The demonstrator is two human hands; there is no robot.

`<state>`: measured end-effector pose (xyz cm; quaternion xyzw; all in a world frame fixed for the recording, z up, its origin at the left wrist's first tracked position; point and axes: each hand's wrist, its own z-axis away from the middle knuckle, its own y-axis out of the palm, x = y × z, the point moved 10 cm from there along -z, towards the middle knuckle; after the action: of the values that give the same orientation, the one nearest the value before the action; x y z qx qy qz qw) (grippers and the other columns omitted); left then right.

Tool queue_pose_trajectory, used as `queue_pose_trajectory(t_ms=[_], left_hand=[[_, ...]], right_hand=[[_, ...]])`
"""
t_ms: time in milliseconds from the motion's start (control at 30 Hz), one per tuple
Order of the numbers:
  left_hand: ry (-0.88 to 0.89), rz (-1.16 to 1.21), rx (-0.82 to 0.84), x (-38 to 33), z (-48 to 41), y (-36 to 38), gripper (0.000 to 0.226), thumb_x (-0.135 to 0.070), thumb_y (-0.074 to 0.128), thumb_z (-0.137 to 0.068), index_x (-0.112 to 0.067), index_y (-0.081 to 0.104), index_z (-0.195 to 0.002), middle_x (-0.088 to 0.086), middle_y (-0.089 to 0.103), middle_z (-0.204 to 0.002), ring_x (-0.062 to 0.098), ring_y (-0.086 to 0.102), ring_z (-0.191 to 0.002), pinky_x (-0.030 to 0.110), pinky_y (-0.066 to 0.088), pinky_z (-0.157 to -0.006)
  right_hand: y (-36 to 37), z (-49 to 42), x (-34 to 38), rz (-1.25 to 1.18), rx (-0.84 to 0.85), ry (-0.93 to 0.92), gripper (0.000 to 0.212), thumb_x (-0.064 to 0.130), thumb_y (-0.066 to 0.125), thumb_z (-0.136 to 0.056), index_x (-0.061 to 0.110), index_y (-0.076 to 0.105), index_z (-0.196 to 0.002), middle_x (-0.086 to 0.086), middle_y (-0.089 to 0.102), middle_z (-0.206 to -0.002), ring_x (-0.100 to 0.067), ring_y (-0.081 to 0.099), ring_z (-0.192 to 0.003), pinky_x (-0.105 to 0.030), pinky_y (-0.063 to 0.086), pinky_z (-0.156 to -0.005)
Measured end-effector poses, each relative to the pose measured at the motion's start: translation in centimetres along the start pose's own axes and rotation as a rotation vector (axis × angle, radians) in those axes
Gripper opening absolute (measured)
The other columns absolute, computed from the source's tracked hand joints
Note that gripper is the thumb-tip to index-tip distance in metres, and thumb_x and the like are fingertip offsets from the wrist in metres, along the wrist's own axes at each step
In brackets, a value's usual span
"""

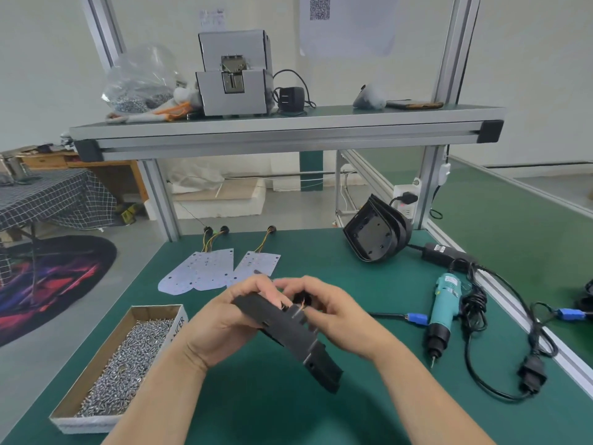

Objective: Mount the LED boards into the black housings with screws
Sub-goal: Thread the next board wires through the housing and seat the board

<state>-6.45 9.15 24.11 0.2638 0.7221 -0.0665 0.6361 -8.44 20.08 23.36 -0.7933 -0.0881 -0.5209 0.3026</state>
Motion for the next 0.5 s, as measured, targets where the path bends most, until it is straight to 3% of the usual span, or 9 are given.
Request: queue_pose_trajectory(t_ms=[67, 133, 233, 300, 400, 500], left_hand=[[0.001, 0.01, -0.036, 0.3, 0.5, -1.4, 0.028, 0.008, 0.057, -0.066, -0.013, 0.07, -0.079, 0.019, 0.068, -0.101, 0.028, 0.065, -0.088, 0.034, 0.052, -0.072], [0.007, 0.04, -0.114, 0.7, 1.1, -3.6, 0.025, 0.006, 0.056, -0.065, -0.011, 0.069, -0.077, 0.021, 0.063, -0.1, 0.03, 0.062, -0.087, 0.038, 0.049, -0.072], [0.005, 0.148, -0.196, 1.7, 1.8, -6.0, 0.02, 0.005, 0.059, -0.06, -0.008, 0.066, -0.074, 0.022, 0.06, -0.096, 0.034, 0.062, -0.087, 0.042, 0.052, -0.073], [0.026, 0.224, -0.21, 2.1, 2.0, -6.8, 0.015, 0.0, 0.061, -0.062, -0.007, 0.066, -0.073, 0.022, 0.061, -0.094, 0.035, 0.064, -0.086, 0.041, 0.056, -0.073], [0.037, 0.248, -0.233, 2.7, 2.2, -7.6, 0.026, 0.005, 0.046, -0.074, -0.01, 0.067, -0.075, 0.018, 0.062, -0.096, 0.035, 0.062, -0.089, 0.044, 0.055, -0.079], [0.008, 0.315, -0.301, 3.6, 2.7, -8.8, 0.039, 0.011, 0.034, -0.079, -0.01, 0.066, -0.072, 0.019, 0.062, -0.096, 0.037, 0.058, -0.097, 0.049, 0.054, -0.087]], right_hand=[[-1.3, 0.0, -0.6, -0.058, -0.053, 0.058, 0.023, -0.007, 0.059, -0.094, 0.015, 0.065, -0.099, -0.001, 0.073, -0.112, -0.016, 0.066, -0.087, -0.051, 0.056, -0.082], [-2.4, 0.3, -0.5, 0.014, -0.045, 0.074, 0.019, 0.001, 0.069, -0.091, 0.016, 0.066, -0.102, -0.002, 0.071, -0.095, -0.014, 0.061, -0.08, -0.046, 0.054, -0.082], [-1.9, 0.3, 0.5, 0.261, 0.076, 0.02, 0.033, 0.005, 0.07, -0.09, 0.021, 0.065, -0.119, 0.006, 0.067, -0.106, -0.009, 0.066, -0.095, -0.03, 0.054, -0.093], [-1.5, -0.1, 1.4, 0.495, 0.092, -0.042, 0.034, 0.007, 0.065, -0.093, 0.021, 0.063, -0.124, 0.006, 0.063, -0.11, -0.009, 0.061, -0.099, -0.029, 0.05, -0.095], [-2.6, -0.6, 2.8, 0.633, -0.042, -0.099, 0.021, 0.019, 0.066, -0.096, 0.018, 0.065, -0.117, 0.005, 0.061, -0.101, -0.013, 0.056, -0.089, -0.031, 0.047, -0.086], [-3.3, -0.6, 3.4, 0.63, -0.089, -0.082, 0.022, 0.039, 0.072, -0.092, 0.018, 0.065, -0.093, 0.009, 0.053, -0.083, -0.011, 0.05, -0.074, -0.029, 0.045, -0.072]])
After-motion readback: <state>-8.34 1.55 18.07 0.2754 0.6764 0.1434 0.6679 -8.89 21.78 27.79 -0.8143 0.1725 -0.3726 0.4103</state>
